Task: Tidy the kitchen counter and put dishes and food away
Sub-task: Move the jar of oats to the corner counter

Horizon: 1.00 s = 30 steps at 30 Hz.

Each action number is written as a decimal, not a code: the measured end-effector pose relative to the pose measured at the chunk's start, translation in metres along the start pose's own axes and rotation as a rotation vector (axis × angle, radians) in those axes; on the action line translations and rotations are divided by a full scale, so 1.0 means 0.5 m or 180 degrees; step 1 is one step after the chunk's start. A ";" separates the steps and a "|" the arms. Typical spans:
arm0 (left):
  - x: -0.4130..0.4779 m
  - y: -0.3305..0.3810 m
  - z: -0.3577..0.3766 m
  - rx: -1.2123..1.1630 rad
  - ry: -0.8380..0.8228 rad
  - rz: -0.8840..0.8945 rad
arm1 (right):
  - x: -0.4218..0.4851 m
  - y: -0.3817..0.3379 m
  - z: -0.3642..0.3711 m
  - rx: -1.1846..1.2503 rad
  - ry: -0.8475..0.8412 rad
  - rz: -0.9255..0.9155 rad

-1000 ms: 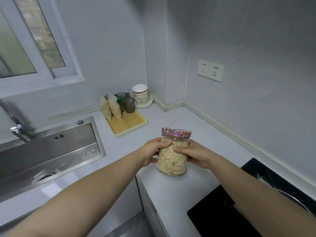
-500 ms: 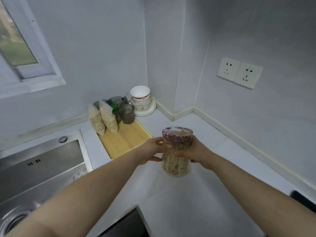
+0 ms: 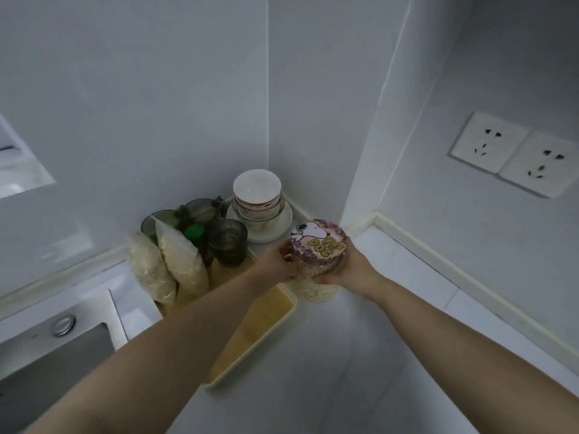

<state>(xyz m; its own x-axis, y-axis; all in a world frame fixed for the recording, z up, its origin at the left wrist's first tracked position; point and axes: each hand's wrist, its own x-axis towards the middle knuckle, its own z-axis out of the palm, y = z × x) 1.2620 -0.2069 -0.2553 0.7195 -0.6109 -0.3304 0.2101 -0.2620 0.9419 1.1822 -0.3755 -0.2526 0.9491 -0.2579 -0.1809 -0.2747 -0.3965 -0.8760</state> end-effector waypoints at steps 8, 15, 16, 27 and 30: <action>0.121 -0.009 -0.039 0.0157 0.0314 0.0268 | 0.144 0.013 0.012 0.0081 0.0028 0.0032; 0.166 -0.016 -0.048 -0.0017 0.0386 0.0403 | 0.199 0.033 0.019 0.0005 0.0146 0.0069; 0.171 -0.020 -0.049 -0.0031 0.0389 0.0427 | 0.202 0.034 0.020 0.0009 0.0155 0.0078; 0.170 -0.012 -0.046 0.0238 0.0373 0.0329 | 0.188 0.030 0.036 -0.0054 0.0278 0.0327; 0.148 0.008 -0.034 0.0313 0.0514 0.0192 | 0.154 0.016 0.029 -0.0010 0.0392 0.0506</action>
<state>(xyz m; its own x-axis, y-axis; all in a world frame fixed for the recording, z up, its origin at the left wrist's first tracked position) 1.3272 -0.2402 -0.2750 0.8273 -0.5020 -0.2521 0.1034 -0.3051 0.9467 1.2555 -0.3860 -0.2799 0.8677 -0.4232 -0.2607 -0.4204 -0.3449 -0.8392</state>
